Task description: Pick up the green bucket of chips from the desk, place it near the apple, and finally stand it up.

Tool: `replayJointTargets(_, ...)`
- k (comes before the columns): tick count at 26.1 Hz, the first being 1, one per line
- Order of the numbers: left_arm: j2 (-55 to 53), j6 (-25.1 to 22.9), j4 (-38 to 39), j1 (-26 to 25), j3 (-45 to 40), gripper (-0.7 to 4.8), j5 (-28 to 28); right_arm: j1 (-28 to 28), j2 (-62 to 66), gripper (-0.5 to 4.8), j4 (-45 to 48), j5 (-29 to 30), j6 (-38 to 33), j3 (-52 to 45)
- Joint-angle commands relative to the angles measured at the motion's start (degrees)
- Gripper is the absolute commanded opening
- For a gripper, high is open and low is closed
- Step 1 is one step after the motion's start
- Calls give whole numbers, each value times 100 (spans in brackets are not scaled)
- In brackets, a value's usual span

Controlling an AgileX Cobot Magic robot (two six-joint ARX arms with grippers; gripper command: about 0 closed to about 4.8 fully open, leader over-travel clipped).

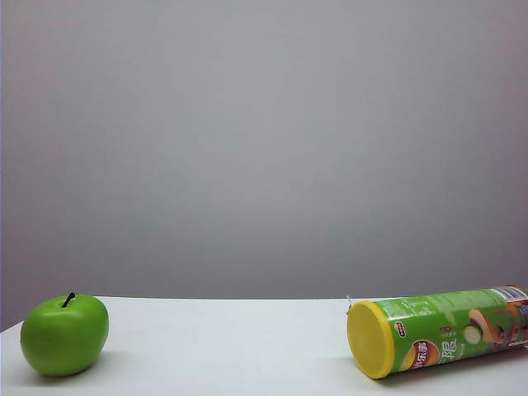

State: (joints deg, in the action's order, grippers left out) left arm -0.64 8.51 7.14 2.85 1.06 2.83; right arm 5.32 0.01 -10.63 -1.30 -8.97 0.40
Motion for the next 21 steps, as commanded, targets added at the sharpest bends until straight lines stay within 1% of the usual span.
replayJointTargets(1,-2,-13,-85,2,9,-5,-9,-2,-2,-1,15,-4,0,-35)
replayJointTargets(9,-2,0,-81,4,9,-5,-68,-4,-2,-1,15,-4,-4,-35)
replayJointTargets(10,-2,37,-85,4,9,-5,-160,-2,-2,-1,17,0,-11,-35)
replayJointTargets(12,-2,173,-181,4,28,-5,-544,4,-2,-1,11,20,-31,-28)
replayJointTargets(14,-2,437,-343,4,55,-5,-839,4,-2,-1,50,17,-46,-15)
replayJointTargets(16,-22,754,-334,2,343,-5,-800,4,-2,-1,142,-22,-96,122)
replayJointTargets(18,-92,686,-313,2,605,-5,-654,-4,-2,-2,201,-74,-98,282)
replayJointTargets(21,-428,629,-293,2,1106,-5,-542,-2,22,-2,442,-343,-232,448)
